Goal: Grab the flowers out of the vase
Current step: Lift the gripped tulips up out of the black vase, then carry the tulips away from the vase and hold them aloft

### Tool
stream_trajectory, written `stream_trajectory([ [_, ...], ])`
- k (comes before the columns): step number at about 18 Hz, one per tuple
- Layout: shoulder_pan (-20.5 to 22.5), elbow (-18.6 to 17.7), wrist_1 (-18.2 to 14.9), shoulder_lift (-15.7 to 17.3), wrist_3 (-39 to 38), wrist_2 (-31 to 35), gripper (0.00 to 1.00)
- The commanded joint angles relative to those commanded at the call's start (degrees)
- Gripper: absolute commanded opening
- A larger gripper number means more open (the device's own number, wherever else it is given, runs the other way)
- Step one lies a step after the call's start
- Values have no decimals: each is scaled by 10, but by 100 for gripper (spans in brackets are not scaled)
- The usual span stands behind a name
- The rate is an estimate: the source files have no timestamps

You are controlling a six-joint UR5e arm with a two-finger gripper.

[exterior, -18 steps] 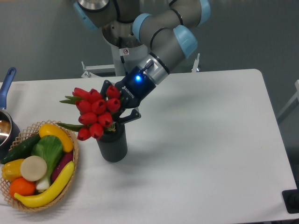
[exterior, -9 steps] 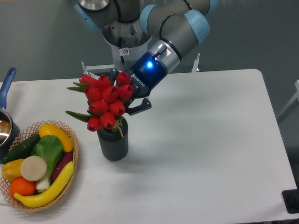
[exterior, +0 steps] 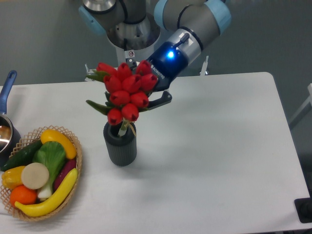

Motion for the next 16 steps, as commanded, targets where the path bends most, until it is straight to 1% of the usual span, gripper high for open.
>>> stream_trajectory([
  [3, 12, 2, 0, 4, -4, -14, 1],
  [8, 36, 11, 0, 4, -4, -14, 1],
  [11, 69, 25, 1, 2, 2, -14, 2],
  [14, 84, 50, 0, -11, 1, -8, 3],
  [16, 105, 63, 1, -28, 2, -3, 3],
])
